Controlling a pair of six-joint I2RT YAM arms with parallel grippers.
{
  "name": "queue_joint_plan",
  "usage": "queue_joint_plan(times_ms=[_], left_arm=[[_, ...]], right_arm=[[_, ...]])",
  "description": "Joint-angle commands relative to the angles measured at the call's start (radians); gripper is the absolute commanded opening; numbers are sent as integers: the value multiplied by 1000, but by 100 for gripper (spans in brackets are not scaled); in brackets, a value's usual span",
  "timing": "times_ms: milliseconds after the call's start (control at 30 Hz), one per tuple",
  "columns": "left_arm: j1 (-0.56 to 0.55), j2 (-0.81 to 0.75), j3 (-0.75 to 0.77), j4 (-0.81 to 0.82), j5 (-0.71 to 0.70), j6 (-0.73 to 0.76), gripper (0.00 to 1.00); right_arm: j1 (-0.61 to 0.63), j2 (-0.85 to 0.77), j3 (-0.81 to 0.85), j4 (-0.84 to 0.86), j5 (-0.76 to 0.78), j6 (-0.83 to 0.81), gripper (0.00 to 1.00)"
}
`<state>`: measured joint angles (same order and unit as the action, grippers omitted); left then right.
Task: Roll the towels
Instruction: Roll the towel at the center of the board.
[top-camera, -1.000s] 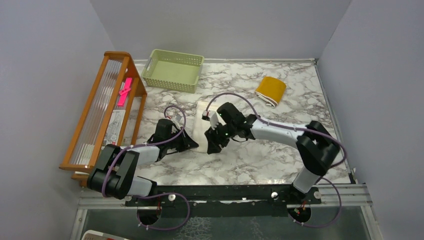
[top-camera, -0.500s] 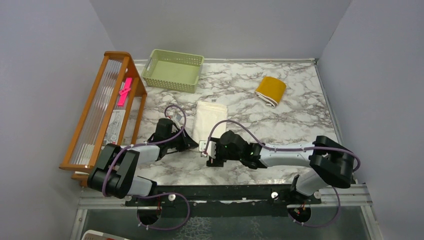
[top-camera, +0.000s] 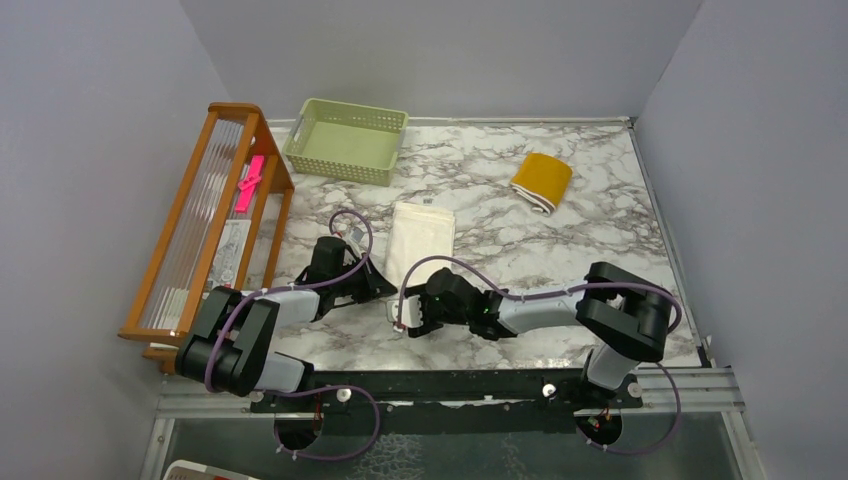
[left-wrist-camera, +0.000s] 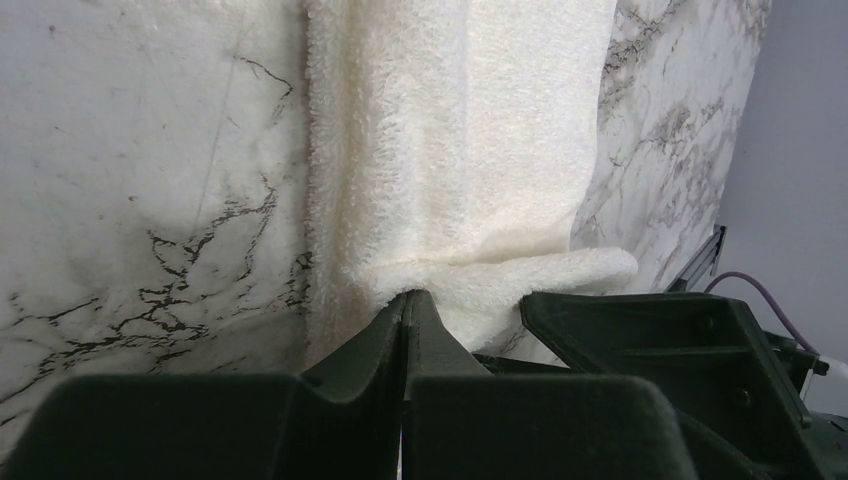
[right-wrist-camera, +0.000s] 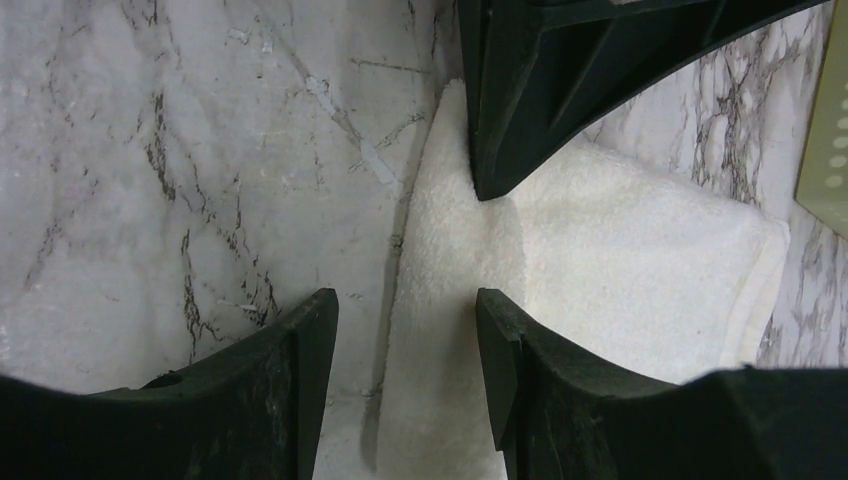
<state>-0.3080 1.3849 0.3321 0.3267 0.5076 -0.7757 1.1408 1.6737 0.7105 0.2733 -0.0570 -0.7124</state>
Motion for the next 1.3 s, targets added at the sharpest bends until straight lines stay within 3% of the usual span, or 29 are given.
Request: queue_joint_plan(times_ms=[0, 367, 433, 533, 733, 767, 867, 933, 1067, 1267], left_arm=[[4, 53, -29, -118, -124, 64, 0], [5, 43, -24, -132, -129, 66, 0], [5, 46, -21, -134, -129, 67, 0], [5, 44, -8, -145, -128, 68, 0], [7, -53, 91, -296, -123, 75, 0], [10, -86, 125, -345, -133, 86, 4], [34, -186, 218, -478, -167, 119, 34], [53, -238, 271, -546, -183, 143, 45], [78, -297, 327, -620, -177, 172, 48], [81, -362, 281, -611, -142, 162, 48]], right_arm=[[9, 53, 36, 47, 35, -21, 53], [8, 155, 51, 61, 171, -5, 39], [8, 178, 75, 18, 175, 10, 30], [8, 210, 124, -75, 148, 47, 2], [-5, 161, 164, -183, -31, 208, 1], [-12, 148, 174, -201, -63, 250, 1], [-40, 122, 224, -270, -162, 375, 1], [-62, 115, 256, -307, -201, 461, 1], [-119, 79, 262, -289, -320, 585, 1], [-299, 109, 350, -341, -543, 842, 1]])
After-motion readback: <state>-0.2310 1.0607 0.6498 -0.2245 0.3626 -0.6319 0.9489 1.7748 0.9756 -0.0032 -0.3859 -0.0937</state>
